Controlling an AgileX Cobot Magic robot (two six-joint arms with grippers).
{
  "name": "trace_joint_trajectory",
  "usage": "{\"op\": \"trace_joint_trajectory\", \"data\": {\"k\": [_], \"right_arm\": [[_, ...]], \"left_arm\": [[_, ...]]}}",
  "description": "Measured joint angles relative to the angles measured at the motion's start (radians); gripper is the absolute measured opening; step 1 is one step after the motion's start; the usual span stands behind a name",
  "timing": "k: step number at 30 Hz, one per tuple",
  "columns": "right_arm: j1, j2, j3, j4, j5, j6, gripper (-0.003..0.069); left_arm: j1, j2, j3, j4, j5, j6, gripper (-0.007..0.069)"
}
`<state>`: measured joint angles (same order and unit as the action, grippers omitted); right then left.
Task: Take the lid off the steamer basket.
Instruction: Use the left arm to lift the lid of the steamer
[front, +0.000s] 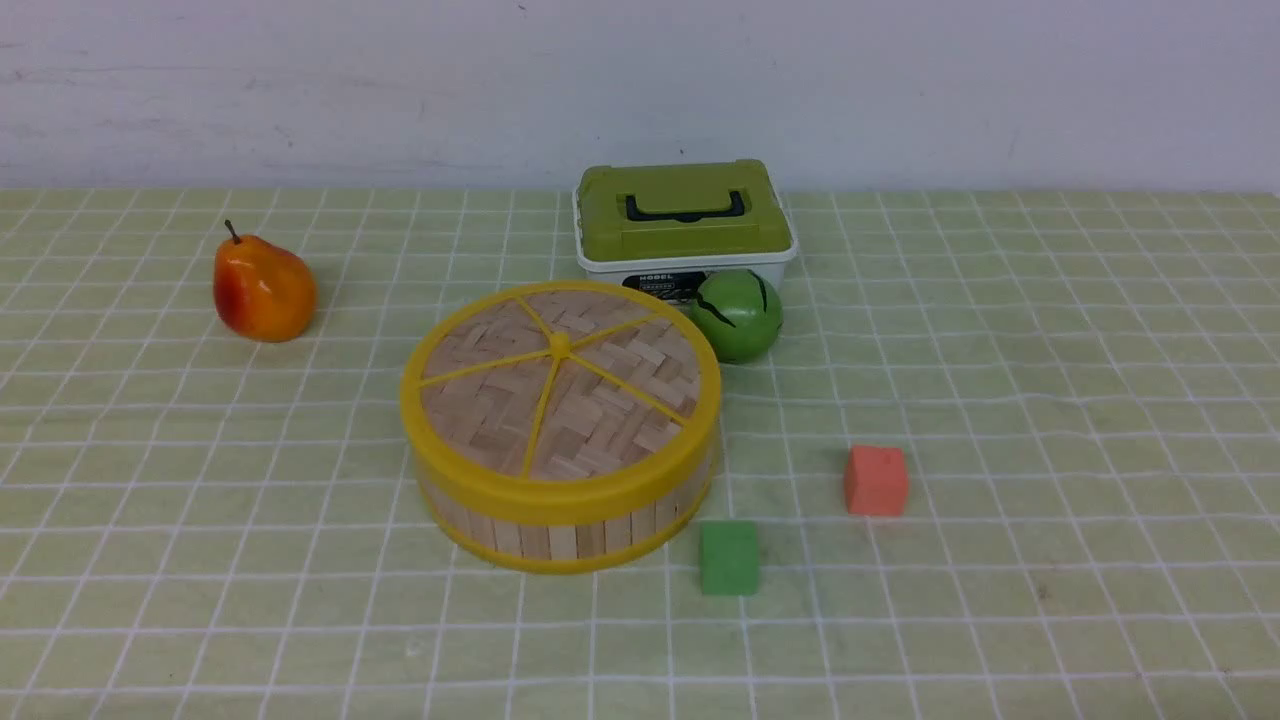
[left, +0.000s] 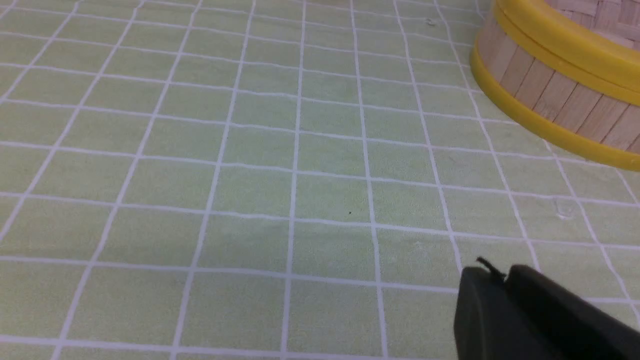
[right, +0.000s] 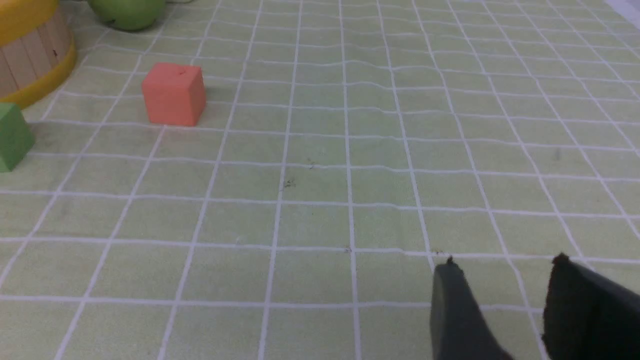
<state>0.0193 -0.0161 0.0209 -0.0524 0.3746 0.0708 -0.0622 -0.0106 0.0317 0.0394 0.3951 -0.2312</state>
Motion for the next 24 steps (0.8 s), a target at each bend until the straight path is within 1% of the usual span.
{"op": "trace_joint_trajectory", "data": {"k": [24], "right_arm": [[0.0,0.0,0.0,0.0,0.0,0.0,0.0241]], "left_arm": [[0.0,0.0,0.0,0.0,0.0,0.0,0.0061]]}}
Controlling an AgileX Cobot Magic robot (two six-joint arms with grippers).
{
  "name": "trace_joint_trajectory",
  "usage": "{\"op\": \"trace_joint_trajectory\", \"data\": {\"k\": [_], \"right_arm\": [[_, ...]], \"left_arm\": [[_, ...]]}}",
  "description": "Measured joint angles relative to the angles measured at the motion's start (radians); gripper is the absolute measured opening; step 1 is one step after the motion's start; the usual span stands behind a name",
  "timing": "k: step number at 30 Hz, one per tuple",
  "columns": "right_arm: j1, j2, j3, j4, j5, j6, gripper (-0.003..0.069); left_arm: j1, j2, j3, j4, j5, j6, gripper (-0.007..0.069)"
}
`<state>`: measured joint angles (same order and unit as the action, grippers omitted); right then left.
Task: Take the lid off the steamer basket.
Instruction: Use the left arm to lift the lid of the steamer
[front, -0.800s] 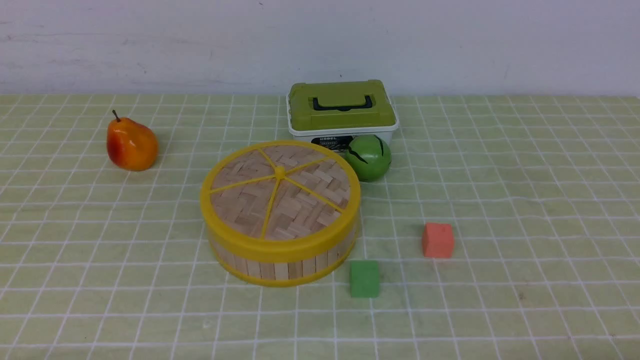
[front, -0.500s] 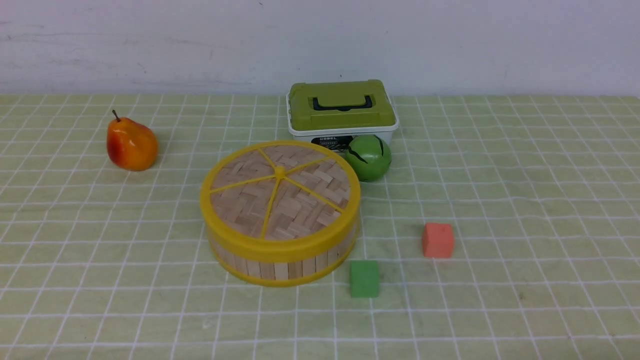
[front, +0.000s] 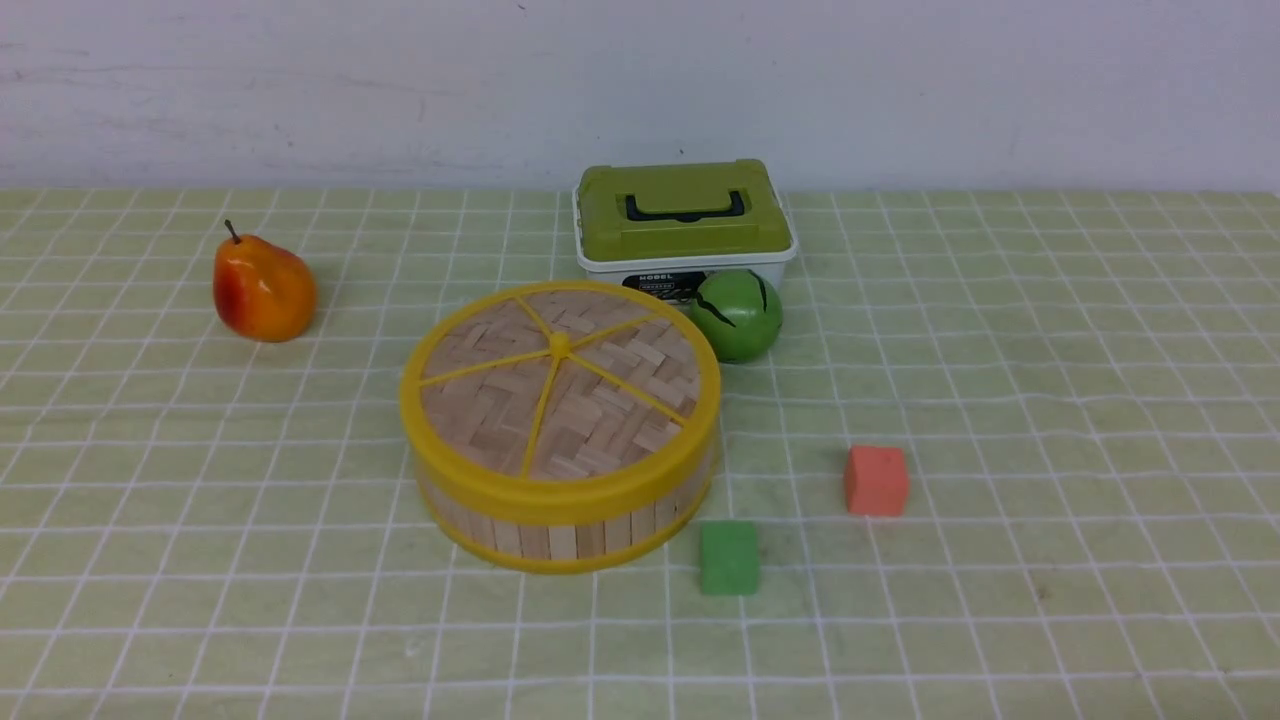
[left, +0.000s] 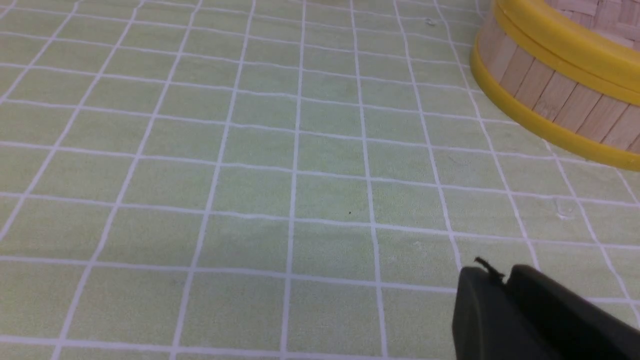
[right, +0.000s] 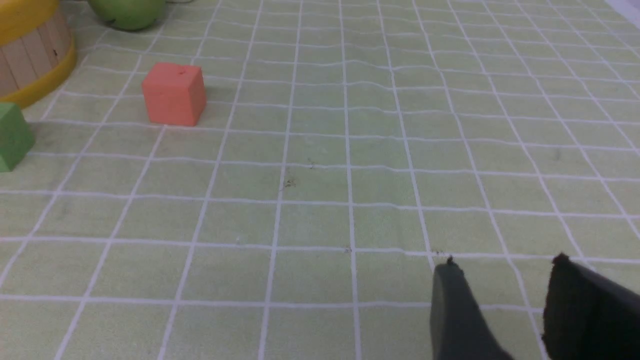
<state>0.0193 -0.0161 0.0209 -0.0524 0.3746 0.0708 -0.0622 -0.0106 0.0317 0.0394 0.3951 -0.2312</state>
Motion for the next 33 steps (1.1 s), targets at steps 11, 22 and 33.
{"op": "trace_joint_trajectory", "data": {"k": [11,22,33], "right_arm": [[0.0,0.0,0.0,0.0,0.0,0.0,0.0241],[0.0,0.0,0.0,0.0,0.0,0.0,0.0241],[0.0,0.0,0.0,0.0,0.0,0.0,0.0241]], "left_arm": [[0.0,0.0,0.0,0.001,-0.075,0.0,0.0074],[0.0,0.0,0.0,0.005,-0.646,0.0,0.0085],[0.0,0.0,-0.09,-0.031,-0.808,-0.259,0.009]]}}
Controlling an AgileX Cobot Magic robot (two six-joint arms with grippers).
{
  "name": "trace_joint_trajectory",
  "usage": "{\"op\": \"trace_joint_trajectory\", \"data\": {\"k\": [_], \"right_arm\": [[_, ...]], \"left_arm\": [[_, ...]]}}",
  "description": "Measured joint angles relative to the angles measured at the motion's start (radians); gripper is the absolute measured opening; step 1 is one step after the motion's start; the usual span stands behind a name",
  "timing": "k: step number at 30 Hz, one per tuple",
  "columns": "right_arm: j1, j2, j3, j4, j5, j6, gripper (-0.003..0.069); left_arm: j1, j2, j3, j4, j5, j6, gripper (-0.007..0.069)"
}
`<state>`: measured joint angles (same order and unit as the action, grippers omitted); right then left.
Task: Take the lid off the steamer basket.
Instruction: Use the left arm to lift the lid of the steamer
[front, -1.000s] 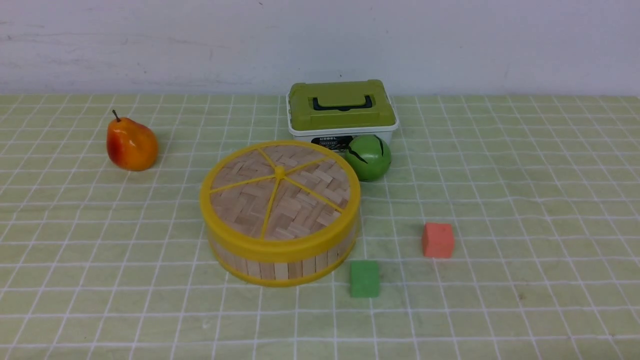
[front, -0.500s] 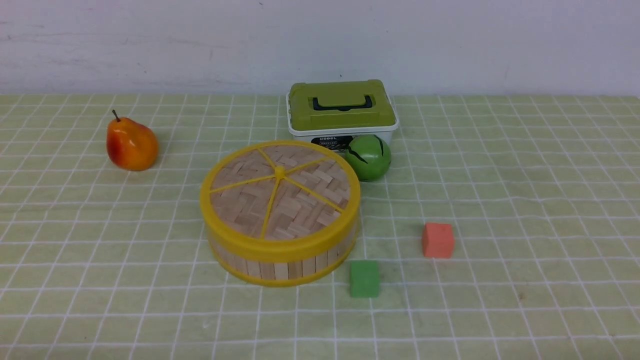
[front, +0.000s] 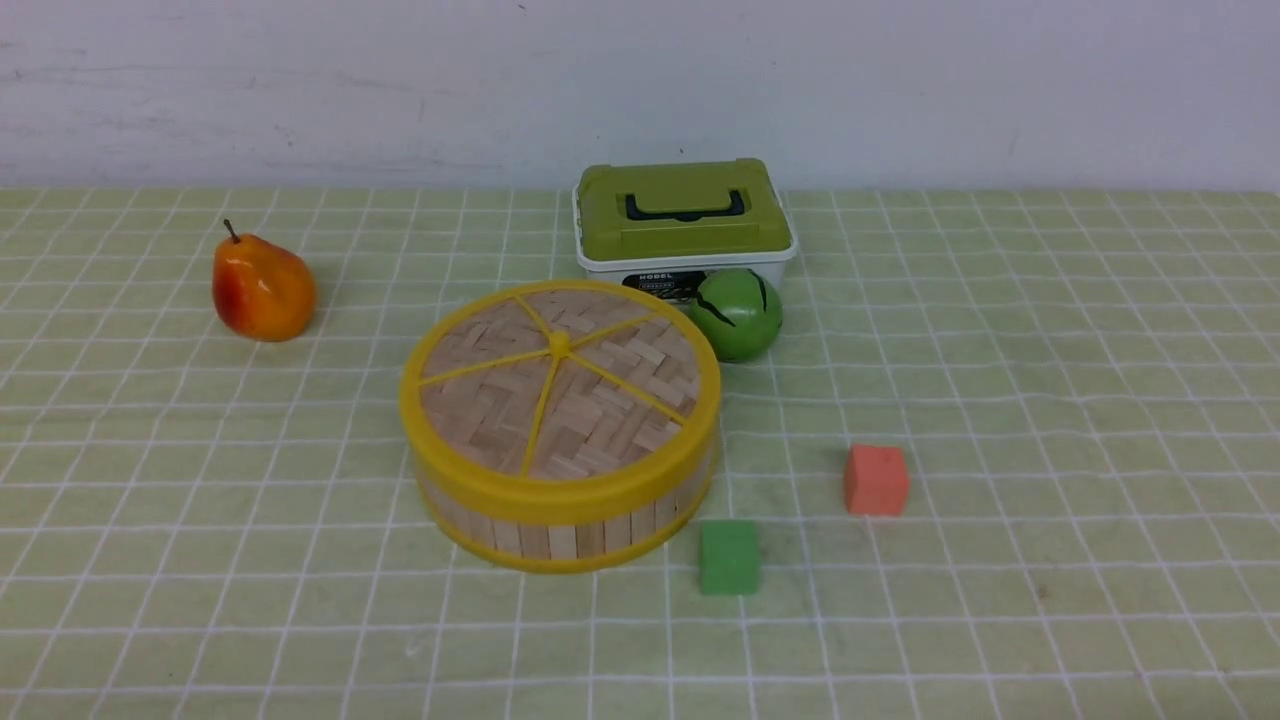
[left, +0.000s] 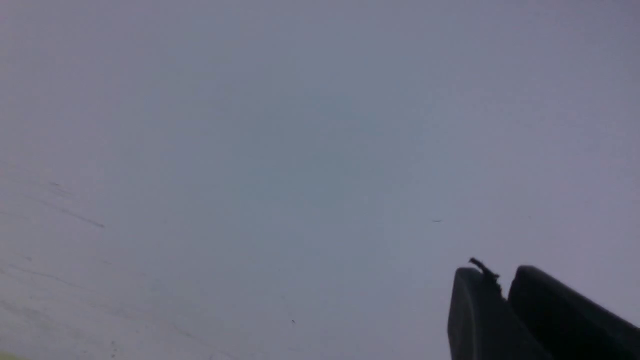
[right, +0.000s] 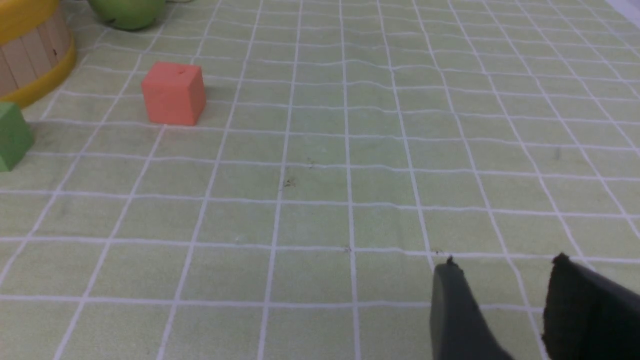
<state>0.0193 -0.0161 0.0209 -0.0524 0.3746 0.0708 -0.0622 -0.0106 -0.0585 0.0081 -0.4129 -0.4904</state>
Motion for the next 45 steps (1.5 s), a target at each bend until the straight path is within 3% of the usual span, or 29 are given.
{"op": "trace_joint_trajectory", "data": {"k": [4,5,9,14,19,23,26,35,40,44,45], "right_arm": [[0.0,0.0,0.0,0.0,0.0,0.0,0.0241],[0.0,0.0,0.0,0.0,0.0,0.0,0.0241],[0.0,0.0,0.0,0.0,0.0,0.0,0.0241],[0.0,0.0,0.0,0.0,0.0,0.0,0.0241],[0.0,0.0,0.0,0.0,0.0,0.0,0.0241],[0.0,0.0,0.0,0.0,0.0,0.0,0.0241],[0.0,0.0,0.0,0.0,0.0,0.0,0.0241],[0.0,0.0,0.0,0.0,0.0,0.0,0.0241],[0.0,0.0,0.0,0.0,0.0,0.0,0.0241],[0.0,0.0,0.0,0.0,0.0,0.0,0.0241],[0.0,0.0,0.0,0.0,0.0,0.0,0.0241]], "left_arm": [[0.0,0.072,-0.223,0.009,0.249,0.057,0.0036],[0.0,0.171,-0.362,0.01,0.407,0.107,-0.0013],[0.0,0.417,-0.576,0.012,0.548,0.183,-0.0013],[0.0,0.717,-0.739,0.001,0.568,0.203,-0.0013],[0.001,1.02,-0.964,-0.098,0.786,0.221,-0.0013],[-0.009,1.237,-1.174,-0.206,1.05,0.356,-0.0013],[-0.097,1.478,-1.383,-0.213,1.293,0.437,-0.0013],[-0.353,1.826,-1.753,0.051,1.446,0.306,-0.0013],[-0.385,1.905,-1.813,0.083,1.441,0.295,-0.0002],[-0.385,1.943,-1.817,0.076,1.417,0.295,0.0094],[-0.385,1.959,-1.817,0.074,1.401,0.295,0.0171]]}}
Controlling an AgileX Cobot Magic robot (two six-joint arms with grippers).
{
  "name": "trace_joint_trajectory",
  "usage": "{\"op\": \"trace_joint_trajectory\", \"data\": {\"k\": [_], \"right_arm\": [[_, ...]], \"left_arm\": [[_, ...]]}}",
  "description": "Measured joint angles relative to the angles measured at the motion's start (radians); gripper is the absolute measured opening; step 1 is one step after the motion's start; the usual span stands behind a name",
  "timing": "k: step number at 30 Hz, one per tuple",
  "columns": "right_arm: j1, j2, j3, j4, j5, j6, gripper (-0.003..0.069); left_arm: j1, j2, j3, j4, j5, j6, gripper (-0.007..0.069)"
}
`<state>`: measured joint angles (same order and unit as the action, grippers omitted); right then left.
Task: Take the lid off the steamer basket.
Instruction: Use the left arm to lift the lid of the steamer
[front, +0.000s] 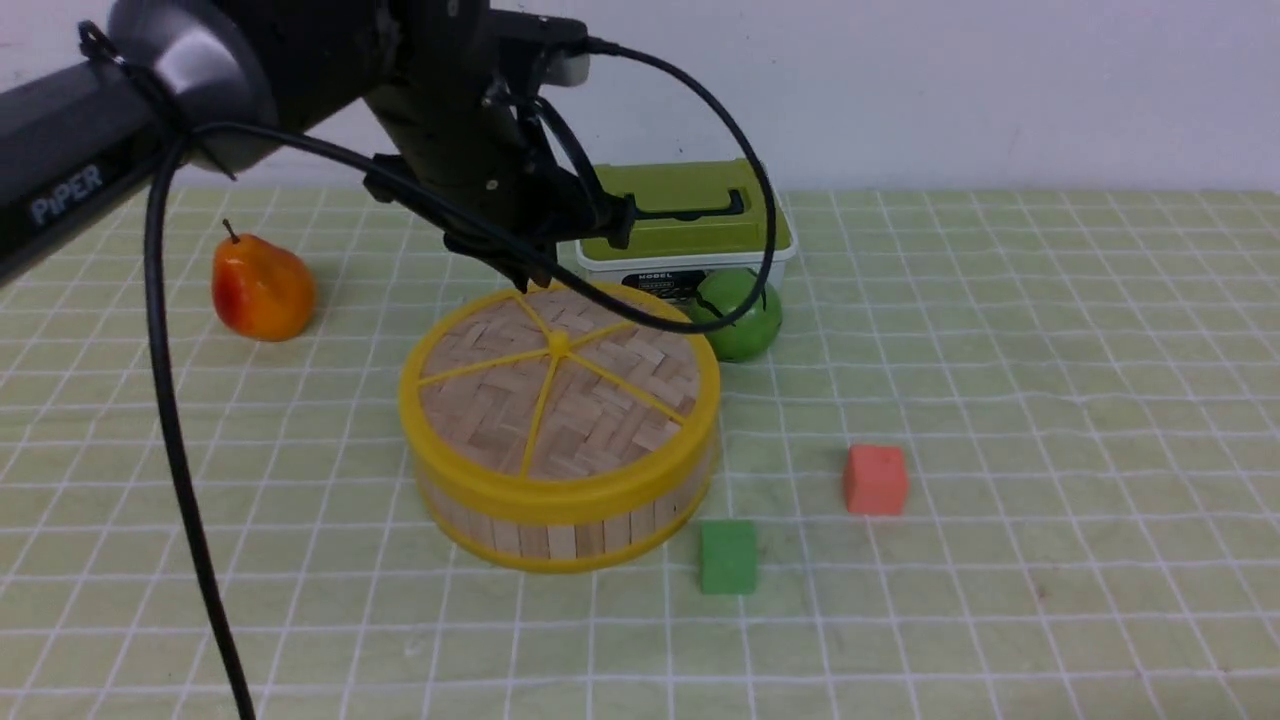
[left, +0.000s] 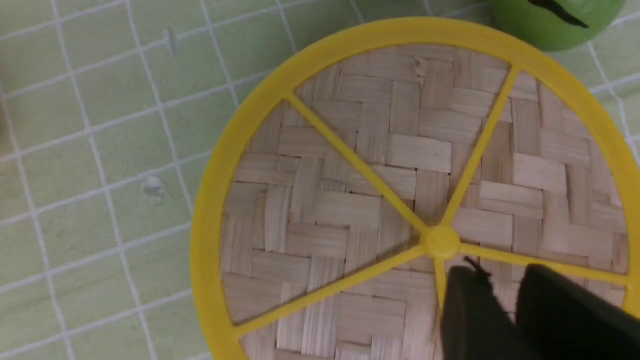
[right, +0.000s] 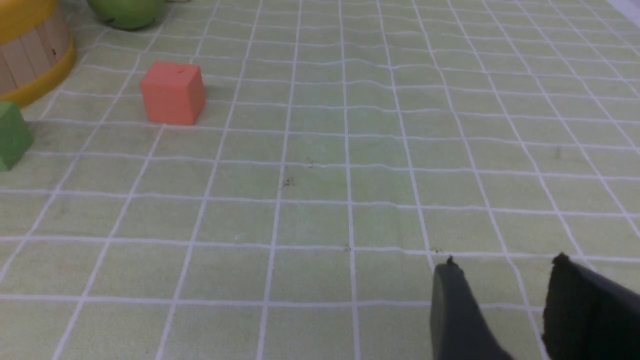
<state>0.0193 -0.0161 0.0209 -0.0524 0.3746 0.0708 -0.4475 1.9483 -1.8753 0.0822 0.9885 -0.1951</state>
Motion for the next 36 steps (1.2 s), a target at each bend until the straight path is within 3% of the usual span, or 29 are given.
{"op": "trace_joint_trajectory", "data": {"k": [5,10,18,21,32,36], "right_arm": [[0.0,0.0,0.0,0.0,0.0,0.0,0.0241],[0.0,0.0,0.0,0.0,0.0,0.0,0.0241],[0.0,0.0,0.0,0.0,0.0,0.0,0.0241],[0.0,0.0,0.0,0.0,0.0,0.0,0.0241],[0.0,0.0,0.0,0.0,0.0,0.0,0.0241],[0.0,0.0,0.0,0.0,0.0,0.0,0.0241]], "left_arm": [[0.0,0.047,0.0,-0.004,-0.047,0.004,0.0353],[0.0,0.095,-0.001,-0.007,-0.057,0.008,0.0398],[0.0,0.129,-0.001,-0.008,-0.098,0.008,0.0325],[0.0,0.141,-0.004,-0.008,-0.092,0.008,0.026],[0.0,0.146,-0.009,-0.008,-0.063,0.008,0.0216],[0.0,0.146,-0.009,-0.008,-0.063,0.008,0.0147]]}}
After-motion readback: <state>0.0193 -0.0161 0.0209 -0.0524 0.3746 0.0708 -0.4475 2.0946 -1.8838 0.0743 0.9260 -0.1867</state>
